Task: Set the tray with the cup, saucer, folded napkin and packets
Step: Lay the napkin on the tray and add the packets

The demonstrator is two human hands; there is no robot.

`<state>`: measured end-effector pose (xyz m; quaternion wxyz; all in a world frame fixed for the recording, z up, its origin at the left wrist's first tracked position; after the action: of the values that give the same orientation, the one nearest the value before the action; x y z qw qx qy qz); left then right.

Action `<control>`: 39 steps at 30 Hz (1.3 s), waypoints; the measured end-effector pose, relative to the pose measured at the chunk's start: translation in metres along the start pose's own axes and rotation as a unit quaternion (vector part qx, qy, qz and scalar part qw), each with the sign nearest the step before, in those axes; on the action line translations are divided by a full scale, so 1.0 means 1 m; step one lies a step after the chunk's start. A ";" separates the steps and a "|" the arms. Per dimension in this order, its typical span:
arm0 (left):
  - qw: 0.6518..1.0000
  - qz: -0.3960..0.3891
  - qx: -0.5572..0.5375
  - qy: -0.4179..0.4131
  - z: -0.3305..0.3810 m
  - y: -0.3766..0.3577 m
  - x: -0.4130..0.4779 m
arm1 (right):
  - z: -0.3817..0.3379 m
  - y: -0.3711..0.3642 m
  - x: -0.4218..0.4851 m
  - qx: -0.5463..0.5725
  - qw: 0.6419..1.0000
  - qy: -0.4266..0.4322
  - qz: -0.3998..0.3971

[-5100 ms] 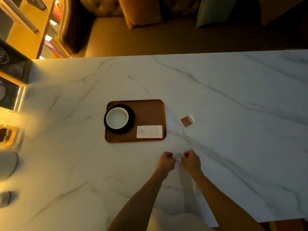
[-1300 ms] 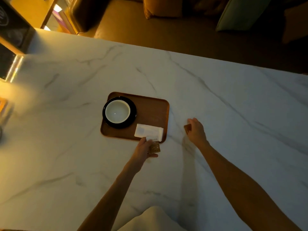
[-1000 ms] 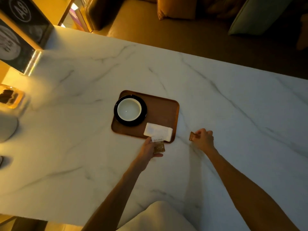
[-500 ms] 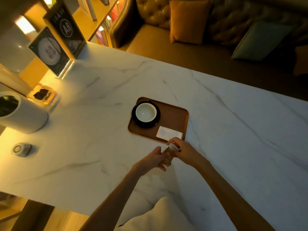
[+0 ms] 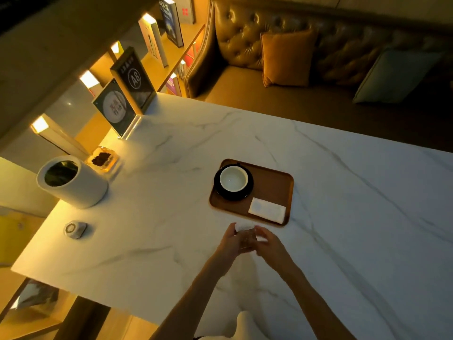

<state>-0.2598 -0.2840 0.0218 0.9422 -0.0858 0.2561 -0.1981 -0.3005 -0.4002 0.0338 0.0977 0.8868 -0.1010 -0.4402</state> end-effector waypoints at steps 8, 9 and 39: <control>0.998 0.054 0.028 -0.003 -0.037 0.009 0.011 | 0.031 0.000 0.025 0.041 0.997 -0.038 0.061; 0.995 0.063 0.075 -0.026 -0.037 0.015 0.016 | 0.032 0.003 0.031 -0.042 0.995 -0.019 0.090; 0.908 -0.003 0.402 -0.117 -0.079 0.013 0.089 | 0.060 0.027 0.097 -0.040 0.989 0.019 0.141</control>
<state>-0.2258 -0.3140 -0.0890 0.9193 0.2771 0.0428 -0.2762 -0.2934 -0.4574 -0.0683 0.1956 0.8675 -0.2055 -0.4086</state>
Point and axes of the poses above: each hand's wrist, its own x-axis towards the middle knuckle, its own y-axis out of the back of the hand, z = x × y, the point moved 7 cm from there along x, towards the middle knuckle, and after that the axes turned 15 degrees about -y, right-handed, at the moved point
